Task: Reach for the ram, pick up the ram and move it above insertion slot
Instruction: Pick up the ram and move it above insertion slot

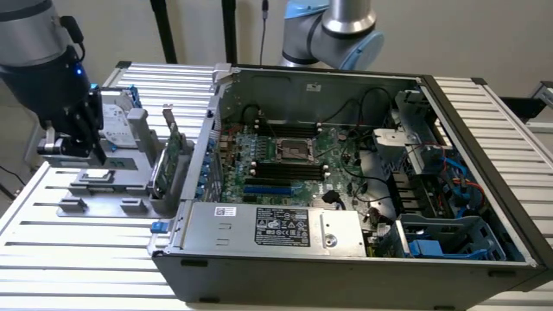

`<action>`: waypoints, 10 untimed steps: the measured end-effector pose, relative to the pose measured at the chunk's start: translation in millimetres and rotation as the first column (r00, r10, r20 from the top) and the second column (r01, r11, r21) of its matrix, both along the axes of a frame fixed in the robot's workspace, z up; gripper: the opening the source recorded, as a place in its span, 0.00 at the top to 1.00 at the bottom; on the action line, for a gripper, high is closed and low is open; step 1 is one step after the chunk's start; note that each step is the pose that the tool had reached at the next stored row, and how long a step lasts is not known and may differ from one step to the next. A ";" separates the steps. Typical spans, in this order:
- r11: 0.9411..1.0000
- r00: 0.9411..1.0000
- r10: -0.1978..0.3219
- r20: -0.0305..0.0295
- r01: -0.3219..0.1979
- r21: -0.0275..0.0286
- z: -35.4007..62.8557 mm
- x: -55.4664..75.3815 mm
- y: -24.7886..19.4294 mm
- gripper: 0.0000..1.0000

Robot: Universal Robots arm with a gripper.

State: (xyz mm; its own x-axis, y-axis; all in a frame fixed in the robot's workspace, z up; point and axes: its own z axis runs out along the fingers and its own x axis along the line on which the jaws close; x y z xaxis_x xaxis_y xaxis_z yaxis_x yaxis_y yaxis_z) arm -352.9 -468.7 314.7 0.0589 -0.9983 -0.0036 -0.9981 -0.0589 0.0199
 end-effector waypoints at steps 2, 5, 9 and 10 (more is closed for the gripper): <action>1.000 1.000 0.001 0.000 -0.001 0.001 9.0 6.2 0.0 0.87; 1.000 1.000 0.003 -0.001 -0.003 0.002 22.5 15.2 0.0 0.87; 1.000 1.000 0.006 -0.002 -0.006 0.003 41.0 27.6 0.0 0.87; 1.000 1.000 0.007 -0.003 -0.007 0.004 45.6 30.5 0.0 0.87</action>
